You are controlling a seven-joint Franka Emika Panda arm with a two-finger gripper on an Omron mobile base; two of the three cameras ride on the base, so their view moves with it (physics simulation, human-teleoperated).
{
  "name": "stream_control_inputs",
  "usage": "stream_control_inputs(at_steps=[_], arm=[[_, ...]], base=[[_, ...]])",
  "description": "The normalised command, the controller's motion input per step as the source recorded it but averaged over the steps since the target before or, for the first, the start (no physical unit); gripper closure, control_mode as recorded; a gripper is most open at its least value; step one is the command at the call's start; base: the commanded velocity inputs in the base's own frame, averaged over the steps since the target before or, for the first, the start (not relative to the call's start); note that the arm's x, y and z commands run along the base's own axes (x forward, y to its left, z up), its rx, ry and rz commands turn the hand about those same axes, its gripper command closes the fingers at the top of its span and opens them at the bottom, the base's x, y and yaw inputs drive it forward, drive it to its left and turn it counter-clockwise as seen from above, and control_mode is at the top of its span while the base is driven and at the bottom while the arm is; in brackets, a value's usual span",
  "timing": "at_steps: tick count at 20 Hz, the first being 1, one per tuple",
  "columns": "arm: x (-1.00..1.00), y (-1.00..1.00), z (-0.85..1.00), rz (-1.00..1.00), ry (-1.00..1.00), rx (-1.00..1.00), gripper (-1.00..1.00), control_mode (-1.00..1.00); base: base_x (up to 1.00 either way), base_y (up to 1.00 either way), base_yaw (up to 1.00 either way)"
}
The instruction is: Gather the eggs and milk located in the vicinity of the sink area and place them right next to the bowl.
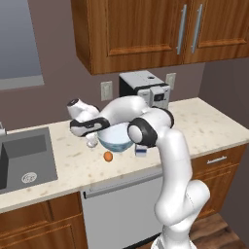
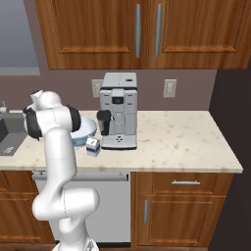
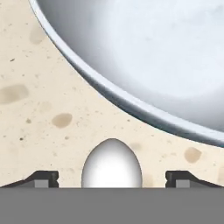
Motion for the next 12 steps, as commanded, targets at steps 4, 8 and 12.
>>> stream_control_inputs(at_steps=[4,8,12], arm=[[-0.41,0.06,0.64,0.00,-0.27,-0.09,-1.00,-1.00],[-0.73,0.16,0.89,0.00,-0.29,-0.04,-1.00,-1.00],[-0.98,0.03,0.96,0.04,-0.32,0.00,-1.00,-1.00]], base=[[0.00,0.00,0.00],[0.00,0.00,0.00],[0.00,0.00,0.00]])
